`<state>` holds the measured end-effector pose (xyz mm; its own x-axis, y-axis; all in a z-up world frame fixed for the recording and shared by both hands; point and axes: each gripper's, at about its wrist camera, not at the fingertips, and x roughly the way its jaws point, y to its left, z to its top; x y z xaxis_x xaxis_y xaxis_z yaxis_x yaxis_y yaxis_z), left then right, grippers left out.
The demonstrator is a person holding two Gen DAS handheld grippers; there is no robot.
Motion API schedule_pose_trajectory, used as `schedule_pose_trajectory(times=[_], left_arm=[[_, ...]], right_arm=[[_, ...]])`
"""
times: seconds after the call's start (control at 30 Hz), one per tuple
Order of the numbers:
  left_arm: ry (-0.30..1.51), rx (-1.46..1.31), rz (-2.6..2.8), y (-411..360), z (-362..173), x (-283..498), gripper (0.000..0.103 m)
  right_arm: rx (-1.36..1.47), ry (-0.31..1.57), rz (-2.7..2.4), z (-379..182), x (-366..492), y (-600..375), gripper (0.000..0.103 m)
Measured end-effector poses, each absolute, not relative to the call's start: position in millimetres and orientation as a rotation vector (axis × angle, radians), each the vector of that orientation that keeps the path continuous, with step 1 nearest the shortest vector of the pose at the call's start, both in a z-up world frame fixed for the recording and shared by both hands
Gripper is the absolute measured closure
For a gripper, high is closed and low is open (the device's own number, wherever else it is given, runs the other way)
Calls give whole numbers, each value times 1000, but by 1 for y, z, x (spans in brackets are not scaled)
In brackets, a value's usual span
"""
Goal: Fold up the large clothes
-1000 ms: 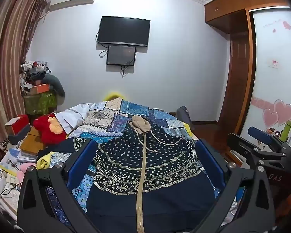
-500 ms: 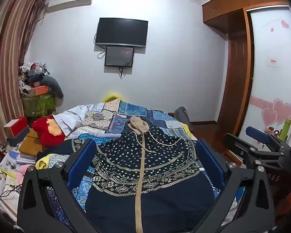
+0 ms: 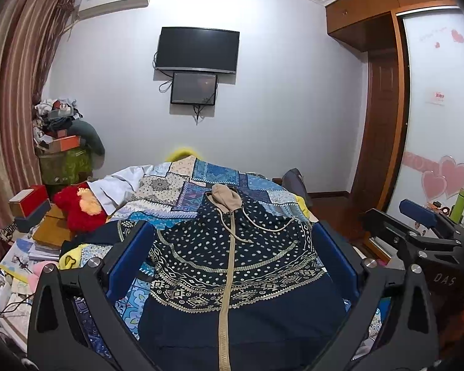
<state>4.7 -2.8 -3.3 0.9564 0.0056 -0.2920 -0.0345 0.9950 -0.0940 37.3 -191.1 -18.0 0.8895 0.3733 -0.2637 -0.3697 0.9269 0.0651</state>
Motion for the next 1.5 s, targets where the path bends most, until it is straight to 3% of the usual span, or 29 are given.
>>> schedule_pose_trajectory(times=[1.5], left_arm=[[312, -115, 12, -4, -5, 12, 0]], right_arm=[[20, 292, 377, -27, 46, -202, 0]])
